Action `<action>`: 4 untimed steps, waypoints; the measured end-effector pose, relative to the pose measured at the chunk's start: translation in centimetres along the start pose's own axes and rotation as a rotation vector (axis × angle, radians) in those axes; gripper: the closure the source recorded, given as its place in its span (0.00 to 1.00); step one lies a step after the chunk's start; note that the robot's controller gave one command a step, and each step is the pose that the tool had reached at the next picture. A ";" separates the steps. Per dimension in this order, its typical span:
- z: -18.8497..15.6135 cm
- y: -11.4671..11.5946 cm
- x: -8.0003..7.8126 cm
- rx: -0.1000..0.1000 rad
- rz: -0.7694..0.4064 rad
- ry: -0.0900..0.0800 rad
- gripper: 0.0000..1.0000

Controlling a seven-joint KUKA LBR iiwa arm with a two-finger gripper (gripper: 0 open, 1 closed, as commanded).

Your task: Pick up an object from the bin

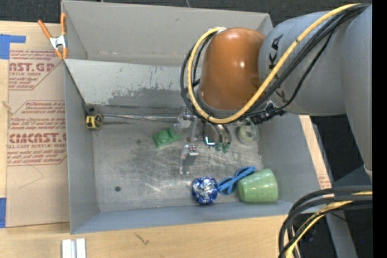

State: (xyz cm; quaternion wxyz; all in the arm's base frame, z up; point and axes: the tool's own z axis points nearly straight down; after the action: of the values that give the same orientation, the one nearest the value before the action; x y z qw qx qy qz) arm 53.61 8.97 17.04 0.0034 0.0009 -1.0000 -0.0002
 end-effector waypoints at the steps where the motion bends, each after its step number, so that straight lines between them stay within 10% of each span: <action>1: -2.5 3.6 1.1 -0.002 -0.047 -0.010 0.00; 2: 1.6 -3.4 1.6 0.002 0.119 -0.004 0.00; 3: 4.0 3.9 -2.5 -0.002 -0.053 -0.009 0.00; 4: 7.0 -3.5 -4.4 0.004 -0.120 -0.006 0.00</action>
Offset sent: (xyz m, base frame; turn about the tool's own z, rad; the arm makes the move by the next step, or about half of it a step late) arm -0.0108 0.0333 0.0242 -0.0422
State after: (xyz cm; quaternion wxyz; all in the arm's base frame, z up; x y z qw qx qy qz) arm 57.99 5.45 10.06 0.0003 0.0607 -0.9982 0.0017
